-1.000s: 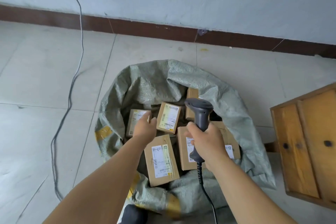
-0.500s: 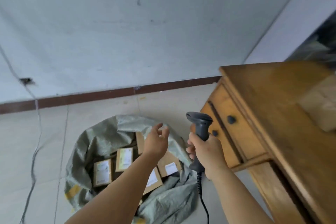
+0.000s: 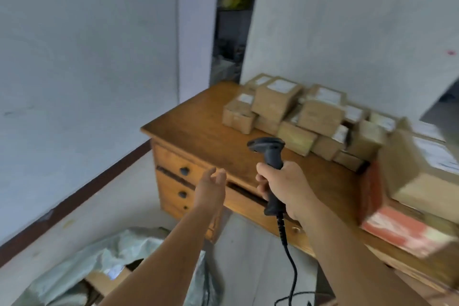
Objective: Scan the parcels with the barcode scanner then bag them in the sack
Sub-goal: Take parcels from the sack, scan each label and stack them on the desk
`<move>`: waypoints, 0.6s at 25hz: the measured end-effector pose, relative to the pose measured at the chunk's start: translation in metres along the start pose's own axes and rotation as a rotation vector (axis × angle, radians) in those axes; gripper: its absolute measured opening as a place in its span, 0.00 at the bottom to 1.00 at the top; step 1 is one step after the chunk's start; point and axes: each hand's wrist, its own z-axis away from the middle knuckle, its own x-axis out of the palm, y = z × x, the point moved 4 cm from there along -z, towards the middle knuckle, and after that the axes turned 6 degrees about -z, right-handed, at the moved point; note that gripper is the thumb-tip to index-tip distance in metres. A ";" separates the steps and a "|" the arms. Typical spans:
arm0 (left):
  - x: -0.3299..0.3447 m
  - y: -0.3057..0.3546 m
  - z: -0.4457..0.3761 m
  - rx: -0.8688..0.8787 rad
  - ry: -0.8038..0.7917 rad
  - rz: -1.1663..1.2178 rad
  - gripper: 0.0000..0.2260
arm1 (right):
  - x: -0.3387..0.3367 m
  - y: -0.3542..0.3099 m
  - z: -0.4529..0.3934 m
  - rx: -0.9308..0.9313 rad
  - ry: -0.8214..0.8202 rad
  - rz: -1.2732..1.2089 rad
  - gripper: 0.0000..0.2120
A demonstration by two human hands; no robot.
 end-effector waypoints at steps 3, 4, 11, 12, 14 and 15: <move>0.060 0.035 0.015 0.076 -0.154 -0.062 0.25 | -0.062 -0.009 0.018 -0.009 0.121 -0.060 0.07; 0.082 0.045 0.022 0.091 -0.201 -0.086 0.25 | -0.083 -0.011 0.025 -0.011 0.156 -0.078 0.06; 0.216 0.103 0.064 0.148 -0.363 -0.156 0.25 | -0.219 -0.023 0.054 -0.037 0.336 -0.140 0.09; 0.234 0.112 0.069 0.150 -0.374 -0.161 0.25 | -0.239 -0.026 0.055 -0.039 0.354 -0.138 0.09; 0.269 0.132 0.078 0.164 -0.397 -0.168 0.25 | -0.278 -0.034 0.054 -0.041 0.379 -0.120 0.09; 0.286 0.141 0.080 0.176 -0.411 -0.176 0.25 | -0.296 -0.037 0.052 -0.035 0.380 -0.122 0.09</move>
